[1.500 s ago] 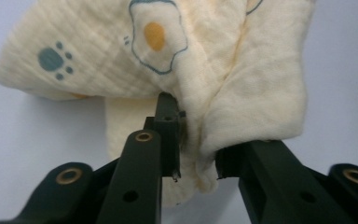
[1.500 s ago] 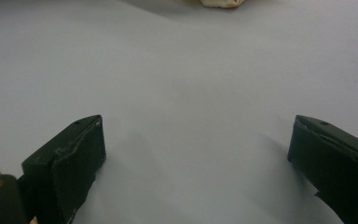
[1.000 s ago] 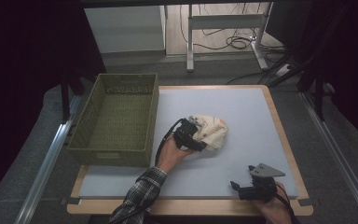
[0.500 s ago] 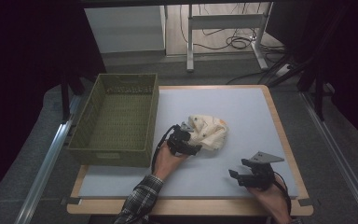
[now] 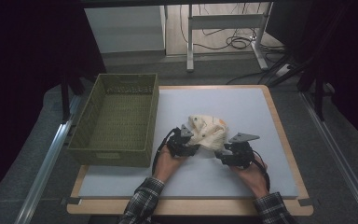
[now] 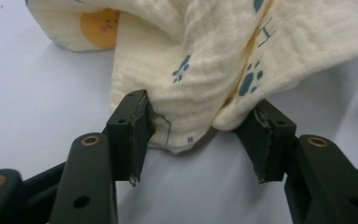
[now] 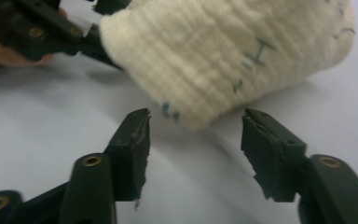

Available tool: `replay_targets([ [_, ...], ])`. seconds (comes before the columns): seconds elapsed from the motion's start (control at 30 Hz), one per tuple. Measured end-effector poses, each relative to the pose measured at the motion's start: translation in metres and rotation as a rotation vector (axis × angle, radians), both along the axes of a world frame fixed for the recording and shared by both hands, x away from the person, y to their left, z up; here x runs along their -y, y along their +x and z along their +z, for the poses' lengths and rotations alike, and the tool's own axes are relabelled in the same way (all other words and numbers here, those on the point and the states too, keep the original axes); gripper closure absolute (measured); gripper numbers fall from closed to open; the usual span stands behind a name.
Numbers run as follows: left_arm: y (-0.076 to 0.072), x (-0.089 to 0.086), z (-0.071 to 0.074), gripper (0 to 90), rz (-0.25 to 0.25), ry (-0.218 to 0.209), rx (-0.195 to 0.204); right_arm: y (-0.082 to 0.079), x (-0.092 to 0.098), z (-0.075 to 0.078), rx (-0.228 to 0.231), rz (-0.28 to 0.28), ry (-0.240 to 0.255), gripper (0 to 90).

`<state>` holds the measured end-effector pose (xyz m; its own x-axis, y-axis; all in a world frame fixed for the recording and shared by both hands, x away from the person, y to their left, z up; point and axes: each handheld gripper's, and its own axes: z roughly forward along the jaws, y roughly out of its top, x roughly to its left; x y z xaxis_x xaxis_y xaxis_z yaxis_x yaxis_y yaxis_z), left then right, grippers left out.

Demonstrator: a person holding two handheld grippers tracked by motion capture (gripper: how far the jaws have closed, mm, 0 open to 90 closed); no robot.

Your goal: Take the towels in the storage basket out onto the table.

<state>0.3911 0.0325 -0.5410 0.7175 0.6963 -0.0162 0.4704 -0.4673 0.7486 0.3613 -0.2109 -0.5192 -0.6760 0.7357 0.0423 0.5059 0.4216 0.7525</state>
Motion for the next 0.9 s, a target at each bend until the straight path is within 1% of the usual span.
replay_targets([
  [0.03,0.000,0.000,0.000,44.8,-0.001,-0.001,-0.001,0.003,-0.003,0.000,-0.005,-0.001,0.000,52.8],
  [0.07,0.000,0.000,0.000,41.5,-0.008,-0.002,-0.003,0.008,-0.006,0.000,-0.001,-0.015,-0.010,69.2],
  [0.1,0.000,0.000,0.000,41.5,-0.020,-0.004,-0.007,0.008,-0.006,0.000,-0.001,-0.015,-0.010,69.2],
  [0.17,0.000,0.001,0.000,35.0,-0.047,-0.002,-0.013,0.010,-0.007,0.004,0.009,-0.024,-0.012,82.3],
  [0.2,0.000,0.002,-0.001,26.7,-0.080,0.006,-0.017,0.010,-0.005,0.012,0.027,-0.030,-0.011,85.6],
  [0.23,0.000,0.002,-0.001,24.5,-0.080,0.006,-0.017,0.010,-0.005,0.012,0.027,-0.030,-0.011,85.6],
  [0.27,0.001,0.002,-0.001,23.1,-0.088,0.002,-0.024,0.011,0.002,0.020,0.034,-0.044,-0.022,86.0],
  [0.3,0.001,0.002,-0.001,22.5,-0.088,0.002,-0.024,0.011,0.002,0.020,0.034,-0.044,-0.022,86.0],
  [0.33,0.001,0.002,-0.001,22.5,-0.092,0.000,-0.027,0.011,0.006,0.024,0.041,-0.052,-0.033,86.1],
  [0.37,0.002,0.001,0.000,22.6,-0.091,-0.008,-0.033,0.012,0.011,0.027,0.045,-0.065,-0.032,86.1],
  [0.4,0.002,0.000,0.000,22.6,-0.087,-0.025,-0.043,0.013,0.016,0.031,0.047,-0.076,-0.034,86.2],
  [0.43,0.004,-0.003,0.000,23.3,-0.081,-0.050,-0.058,0.014,0.028,0.036,0.054,-0.100,-0.034,86.2],
  [0.47,0.004,-0.003,0.000,24.8,-0.081,-0.050,-0.058,0.014,0.028,0.036,0.054,-0.100,-0.034,86.2],
  [0.5,0.005,-0.004,0.000,24.8,-0.074,-0.066,-0.065,0.014,0.034,0.038,0.055,-0.112,-0.034,86.2],
  [0.53,0.006,-0.008,0.001,29.3,-0.063,-0.080,-0.074,0.015,0.046,0.042,0.062,-0.134,-0.037,86.1],
  [0.57,0.006,-0.008,0.001,32.8,-0.063,-0.080,-0.074,0.015,0.046,0.042,0.062,-0.134,-0.037,86.1],
  [0.6,0.006,-0.009,0.001,32.8,-0.054,-0.079,-0.067,0.015,0.052,0.044,0.066,-0.143,-0.039,86.1],
  [0.63,0.006,-0.009,0.001,39.7,-0.036,-0.066,-0.057,0.015,0.062,0.048,0.073,-0.160,-0.043,86.1],
  [0.67,0.006,-0.009,0.001,44.0,-0.036,-0.066,-0.057,0.015,0.062,0.048,0.073,-0.160,-0.043,86.1],
  [0.7,0.006,-0.008,0.002,44.0,-0.023,-0.053,-0.050,0.016,0.067,0.050,0.077,-0.169,-0.044,86.1],
  [0.77,0.006,-0.006,0.003,52.0,-0.012,-0.016,-0.030,0.018,0.075,0.053,0.083,-0.184,-0.051,86.0],
  [0.8,0.005,-0.005,0.004,56.3,-0.008,-0.003,-0.023,0.020,0.078,0.052,0.078,-0.189,-0.059,85.2],
  [0.83,0.005,-0.005,0.004,60.8,-0.014,0.005,-0.023,0.022,0.080,0.051,0.068,-0.195,-0.073,82.2],
  [0.87,0.004,-0.005,0.006,62.6,-0.019,0.003,-0.032,0.025,0.082,0.048,0.066,-0.203,-0.093,78.7],
  [0.9,0.003,-0.005,0.007,62.4,-0.019,-0.007,-0.041,0.026,0.085,0.045,0.062,-0.213,-0.105,76.0],
])
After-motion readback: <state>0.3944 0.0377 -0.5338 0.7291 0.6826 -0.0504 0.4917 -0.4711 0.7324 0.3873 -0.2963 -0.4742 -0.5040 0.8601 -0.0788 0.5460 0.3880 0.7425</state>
